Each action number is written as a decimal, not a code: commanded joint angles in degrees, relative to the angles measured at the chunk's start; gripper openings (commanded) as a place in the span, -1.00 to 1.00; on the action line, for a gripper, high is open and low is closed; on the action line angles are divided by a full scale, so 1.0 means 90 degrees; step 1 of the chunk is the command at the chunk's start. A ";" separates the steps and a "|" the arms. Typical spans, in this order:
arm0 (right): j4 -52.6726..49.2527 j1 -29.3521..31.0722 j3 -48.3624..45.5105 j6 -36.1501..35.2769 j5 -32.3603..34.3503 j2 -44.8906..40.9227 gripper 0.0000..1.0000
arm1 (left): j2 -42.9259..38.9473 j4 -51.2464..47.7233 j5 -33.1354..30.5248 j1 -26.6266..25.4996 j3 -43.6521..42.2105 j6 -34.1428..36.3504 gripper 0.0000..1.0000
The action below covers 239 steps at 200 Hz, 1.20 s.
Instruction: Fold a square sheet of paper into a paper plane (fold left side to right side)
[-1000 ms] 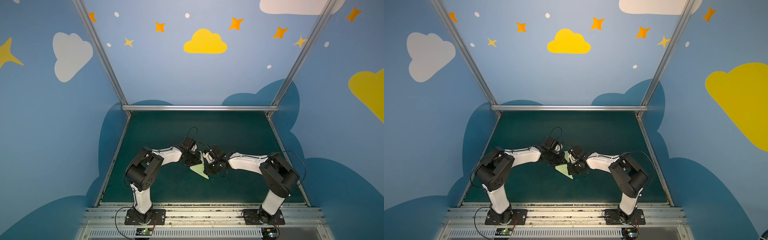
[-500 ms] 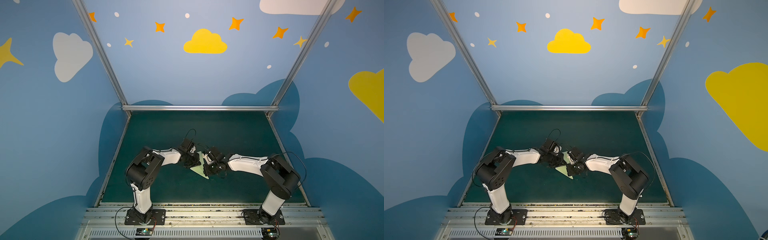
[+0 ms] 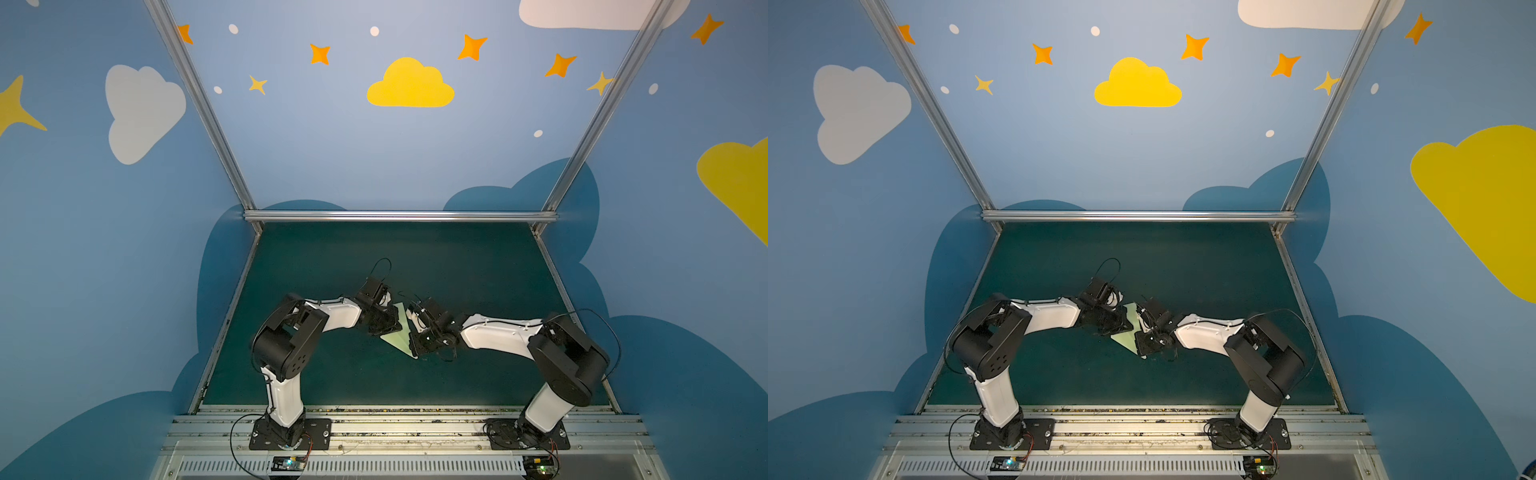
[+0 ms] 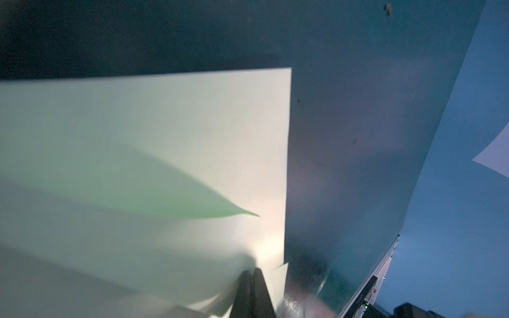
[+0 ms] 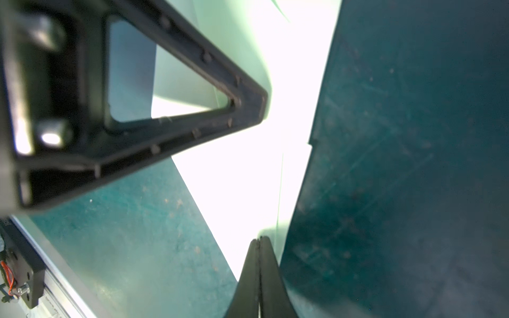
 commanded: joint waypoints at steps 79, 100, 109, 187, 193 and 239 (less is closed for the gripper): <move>-0.1042 0.0336 -0.0644 0.0218 0.0263 -0.0011 -1.00 | 0.0218 -0.0374 -0.0527 0.0043 -0.0243 0.0044 -0.93; -0.1016 0.0368 -0.0803 0.0268 0.0286 -0.0095 -1.00 | 0.0225 -0.0364 -0.0508 0.0043 -0.0238 0.0041 -0.93; -0.1031 0.0388 -0.0865 0.0291 0.0302 -0.0134 -1.00 | 0.0235 -0.0364 -0.0501 0.0053 -0.0243 0.0041 -0.93; -0.0965 0.0566 -0.1691 0.0707 0.0340 -0.0598 -1.00 | 0.0166 -0.0373 -0.0492 0.0065 -0.0238 0.0035 -0.93; -0.0963 0.0568 -0.1789 0.0758 0.0342 -0.0684 -1.00 | 0.0158 -0.0374 -0.0501 0.0070 -0.0238 0.0036 -0.93; -0.1051 0.0490 -0.2216 0.1118 0.0255 -0.1620 -1.00 | 0.0047 -0.0338 -0.0468 0.0061 -0.0306 0.0032 -0.93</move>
